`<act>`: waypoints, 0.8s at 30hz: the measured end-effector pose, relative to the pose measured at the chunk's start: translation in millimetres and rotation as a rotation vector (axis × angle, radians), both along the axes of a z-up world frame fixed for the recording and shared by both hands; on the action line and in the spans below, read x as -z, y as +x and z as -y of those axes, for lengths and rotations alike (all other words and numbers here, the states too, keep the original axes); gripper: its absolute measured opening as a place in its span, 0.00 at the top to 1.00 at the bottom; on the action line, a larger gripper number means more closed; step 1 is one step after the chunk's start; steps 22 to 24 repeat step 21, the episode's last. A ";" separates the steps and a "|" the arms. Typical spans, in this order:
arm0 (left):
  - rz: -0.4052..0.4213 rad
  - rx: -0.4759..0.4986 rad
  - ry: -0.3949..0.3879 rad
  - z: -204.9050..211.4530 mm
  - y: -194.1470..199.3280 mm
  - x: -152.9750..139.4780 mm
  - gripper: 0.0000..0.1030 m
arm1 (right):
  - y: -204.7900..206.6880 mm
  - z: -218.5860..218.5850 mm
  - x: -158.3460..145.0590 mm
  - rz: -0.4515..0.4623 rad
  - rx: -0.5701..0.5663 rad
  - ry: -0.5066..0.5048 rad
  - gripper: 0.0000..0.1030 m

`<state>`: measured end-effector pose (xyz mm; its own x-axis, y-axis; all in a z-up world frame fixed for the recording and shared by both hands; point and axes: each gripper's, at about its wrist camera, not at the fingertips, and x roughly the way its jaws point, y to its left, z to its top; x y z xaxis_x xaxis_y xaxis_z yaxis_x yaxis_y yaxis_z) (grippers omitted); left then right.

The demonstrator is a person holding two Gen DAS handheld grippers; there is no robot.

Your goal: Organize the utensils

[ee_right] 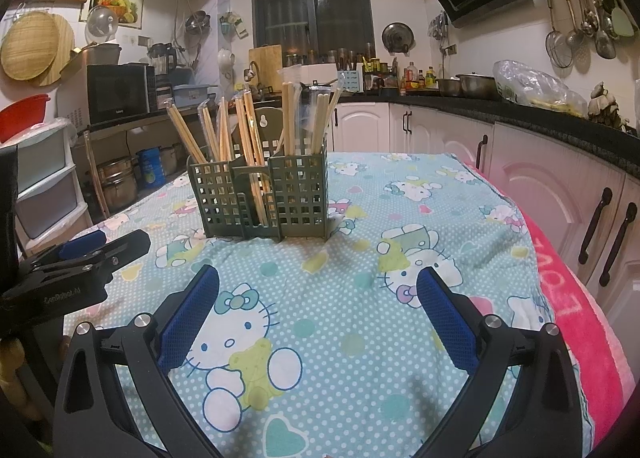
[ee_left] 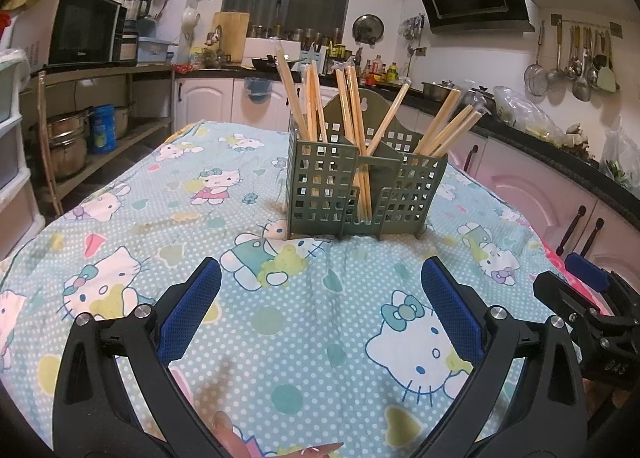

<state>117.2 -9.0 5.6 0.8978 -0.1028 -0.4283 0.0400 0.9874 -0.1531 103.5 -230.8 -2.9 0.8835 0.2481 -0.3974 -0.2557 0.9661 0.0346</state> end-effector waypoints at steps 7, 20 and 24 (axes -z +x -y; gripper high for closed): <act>0.018 0.005 -0.009 2.4 -1.9 -2.8 0.11 | 3.6 -0.9 1.3 -0.026 0.008 0.001 0.06; -0.300 -0.243 0.038 -102.6 55.8 14.3 0.11 | 81.8 83.3 6.9 -0.326 0.295 -0.048 0.06; -0.322 -0.273 0.061 -113.2 61.8 18.0 0.11 | 89.1 94.1 9.3 -0.339 0.328 -0.052 0.06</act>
